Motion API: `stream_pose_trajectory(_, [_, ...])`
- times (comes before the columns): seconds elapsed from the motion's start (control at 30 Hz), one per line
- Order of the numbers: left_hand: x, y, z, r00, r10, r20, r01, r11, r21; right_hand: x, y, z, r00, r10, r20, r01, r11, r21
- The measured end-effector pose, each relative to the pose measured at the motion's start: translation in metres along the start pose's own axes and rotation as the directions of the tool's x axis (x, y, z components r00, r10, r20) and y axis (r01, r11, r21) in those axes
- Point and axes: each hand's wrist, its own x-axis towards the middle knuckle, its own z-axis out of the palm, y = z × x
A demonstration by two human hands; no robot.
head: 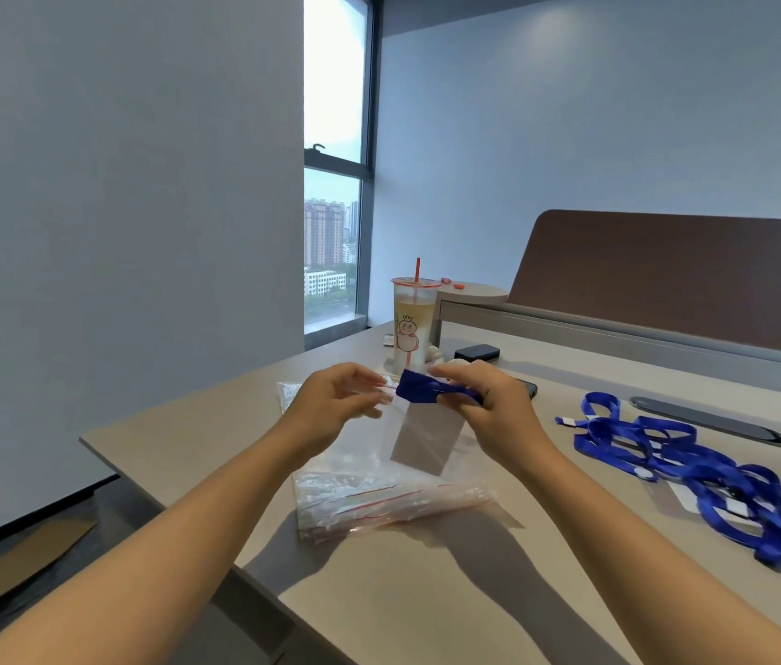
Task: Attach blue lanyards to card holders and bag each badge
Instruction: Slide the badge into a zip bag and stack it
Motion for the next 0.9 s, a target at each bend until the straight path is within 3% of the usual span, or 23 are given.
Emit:
stream_pose_trajectory(0.33, [0.007, 0.011, -0.001, 0.998, -0.019, -0.052, 0.013, 0.995, -0.096, 0.008, -0.011, -0.010, 1.000, 0.023, 0.015, -0.025, 0.990, 0.139])
stream_pose_trajectory(0.6, [0.006, 0.023, 0.006, 0.997, -0.052, 0.050, 0.058, 0.990, -0.128, 0.018, -0.016, -0.007, 0.997, -0.041, 0.063, 0.040, 0.999, 0.024])
stream_pose_trajectory(0.9, [0.008, 0.026, 0.006, 0.990, -0.107, -0.086, 0.091, 0.981, -0.172, 0.014, -0.013, -0.005, 0.983, 0.071, 0.171, -0.071, 0.997, -0.005])
